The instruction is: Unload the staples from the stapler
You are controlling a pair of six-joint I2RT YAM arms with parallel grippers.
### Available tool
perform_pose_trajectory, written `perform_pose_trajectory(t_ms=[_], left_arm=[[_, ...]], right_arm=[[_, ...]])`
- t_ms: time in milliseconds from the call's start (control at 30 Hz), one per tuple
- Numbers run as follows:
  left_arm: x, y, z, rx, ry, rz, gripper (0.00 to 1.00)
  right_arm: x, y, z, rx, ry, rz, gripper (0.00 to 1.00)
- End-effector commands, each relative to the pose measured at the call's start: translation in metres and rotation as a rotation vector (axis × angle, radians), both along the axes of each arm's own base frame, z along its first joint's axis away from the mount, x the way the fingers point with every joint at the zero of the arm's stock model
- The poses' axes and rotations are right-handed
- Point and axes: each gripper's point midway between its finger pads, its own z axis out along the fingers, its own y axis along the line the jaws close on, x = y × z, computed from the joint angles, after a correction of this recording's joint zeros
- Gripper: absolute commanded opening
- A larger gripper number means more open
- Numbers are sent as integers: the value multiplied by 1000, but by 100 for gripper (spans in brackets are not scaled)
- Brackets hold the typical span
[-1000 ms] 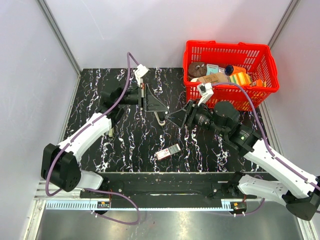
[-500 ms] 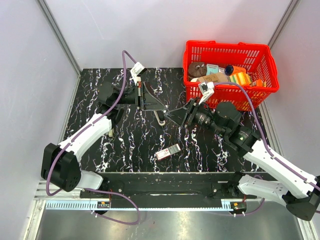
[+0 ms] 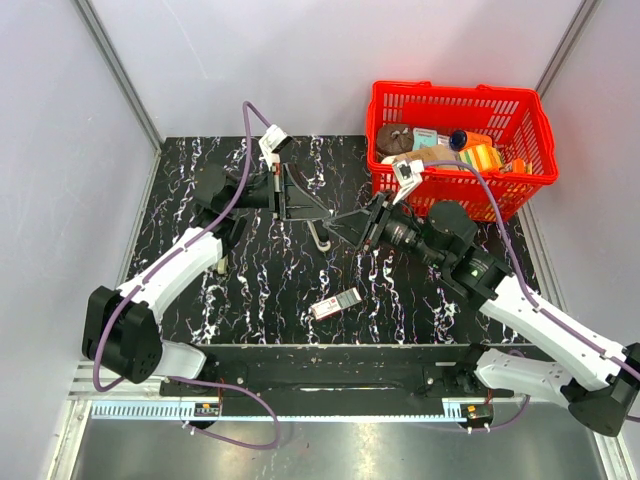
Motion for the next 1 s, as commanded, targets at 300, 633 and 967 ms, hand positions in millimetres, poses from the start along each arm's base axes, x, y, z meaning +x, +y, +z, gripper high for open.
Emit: perform_pose_trajectory(t_ms=[300, 633, 967], left_arm=[[0, 5, 4, -6, -56, 15, 21], [3, 8, -5, 61, -97, 40, 59], [63, 51, -38, 266, -169, 277, 99]], right_arm=[[3, 6, 10, 59, -22, 18, 24], [10, -7, 2, 16, -8, -64, 14], [2, -25, -96, -363, 205, -68, 11]])
